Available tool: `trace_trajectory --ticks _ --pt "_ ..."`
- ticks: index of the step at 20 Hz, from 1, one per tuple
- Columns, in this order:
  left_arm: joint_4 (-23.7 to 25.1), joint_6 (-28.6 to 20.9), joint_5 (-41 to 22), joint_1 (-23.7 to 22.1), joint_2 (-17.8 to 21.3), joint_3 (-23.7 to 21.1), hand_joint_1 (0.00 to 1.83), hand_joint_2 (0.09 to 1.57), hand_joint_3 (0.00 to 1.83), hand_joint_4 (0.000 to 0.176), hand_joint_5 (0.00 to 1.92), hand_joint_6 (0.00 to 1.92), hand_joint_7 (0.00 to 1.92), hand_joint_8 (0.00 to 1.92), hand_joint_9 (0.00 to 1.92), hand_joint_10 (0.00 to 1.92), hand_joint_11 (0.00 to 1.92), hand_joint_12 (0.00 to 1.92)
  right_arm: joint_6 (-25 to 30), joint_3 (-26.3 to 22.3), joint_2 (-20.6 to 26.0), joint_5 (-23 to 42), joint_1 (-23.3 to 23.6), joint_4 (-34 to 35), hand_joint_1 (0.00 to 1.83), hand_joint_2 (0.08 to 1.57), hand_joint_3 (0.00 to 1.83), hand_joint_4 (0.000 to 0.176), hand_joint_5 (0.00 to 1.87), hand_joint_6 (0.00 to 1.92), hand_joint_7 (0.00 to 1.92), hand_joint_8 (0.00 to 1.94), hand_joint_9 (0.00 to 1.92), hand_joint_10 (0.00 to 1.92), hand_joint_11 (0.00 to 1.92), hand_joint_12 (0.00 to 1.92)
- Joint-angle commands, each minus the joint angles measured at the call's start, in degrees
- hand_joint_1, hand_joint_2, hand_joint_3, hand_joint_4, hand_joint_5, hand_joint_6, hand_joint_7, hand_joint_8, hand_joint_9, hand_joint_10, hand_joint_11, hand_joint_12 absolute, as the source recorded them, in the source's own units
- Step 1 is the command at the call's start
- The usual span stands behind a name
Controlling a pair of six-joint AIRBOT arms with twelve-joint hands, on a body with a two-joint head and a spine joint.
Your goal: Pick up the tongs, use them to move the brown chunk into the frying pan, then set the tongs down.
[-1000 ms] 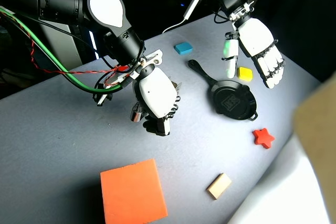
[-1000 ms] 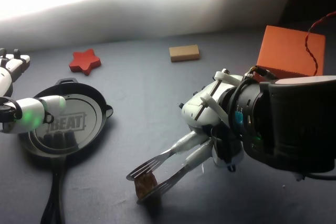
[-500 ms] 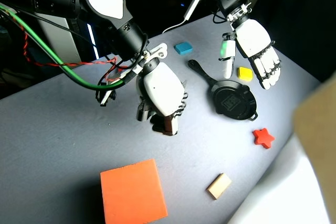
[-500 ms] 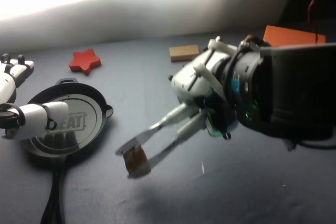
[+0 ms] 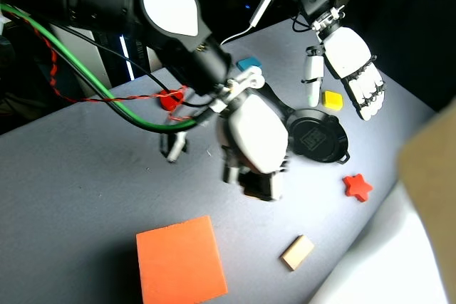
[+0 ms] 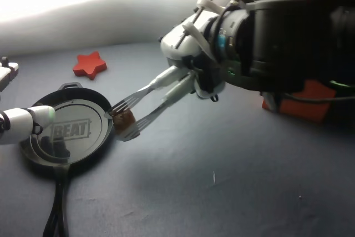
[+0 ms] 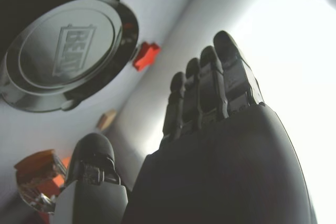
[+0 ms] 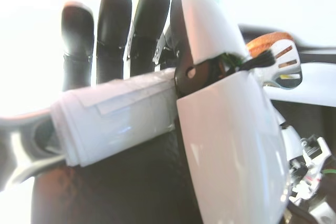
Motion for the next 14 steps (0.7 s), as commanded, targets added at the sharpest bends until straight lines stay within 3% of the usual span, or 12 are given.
trace_trajectory --ticks 1,3,4,13,14 --pt "2.85 -0.53 -5.25 0.05 0.46 0.77 0.0 1.19 0.0 0.013 0.06 0.0 0.08 0.0 0.09 0.0 0.0 0.39 -0.8 1.04 -0.49 3.83 1.04 -2.82 1.36 1.15 0.0 0.0 0.9 1.19 0.96 0.9 0.81 1.35 0.53 1.7" --pt "2.85 -1.38 -5.25 0.45 0.47 1.66 0.0 1.2 0.0 0.02 0.06 0.0 0.08 0.0 0.09 0.0 0.0 0.39 -1.67 4.68 -2.97 5.46 1.1 -2.79 1.36 1.14 0.0 0.0 0.89 1.2 0.97 0.89 0.81 1.35 0.53 1.7" --pt "2.84 -1.66 -5.26 0.52 0.48 1.94 0.0 1.19 0.0 0.014 0.05 0.0 0.07 0.0 0.09 0.0 0.0 0.39 -1.74 6.23 -3.96 6.21 1.12 -2.78 1.36 1.14 0.0 0.0 0.9 1.19 0.97 0.9 0.8 1.36 0.51 1.72" --pt "3.1 -3.25 -5.26 2.05 1.11 2.8 0.0 1.2 0.0 0.01 0.07 0.01 0.08 0.0 0.09 0.0 0.0 0.39 -1.9 18.96 -13.34 12.54 0.46 -1.4 1.36 1.15 0.0 0.0 0.89 1.22 0.95 0.91 0.78 1.38 0.5 1.7" --pt "3.1 -3.32 -5.26 2.12 1.12 2.84 0.0 1.2 0.0 0.01 0.07 0.01 0.08 0.0 0.09 0.0 0.0 0.39 -4.26 21.01 -14.61 12.9 0.23 2.76 1.24 1.15 0.0 0.0 0.91 1.21 0.93 0.99 0.83 1.08 0.48 1.68"
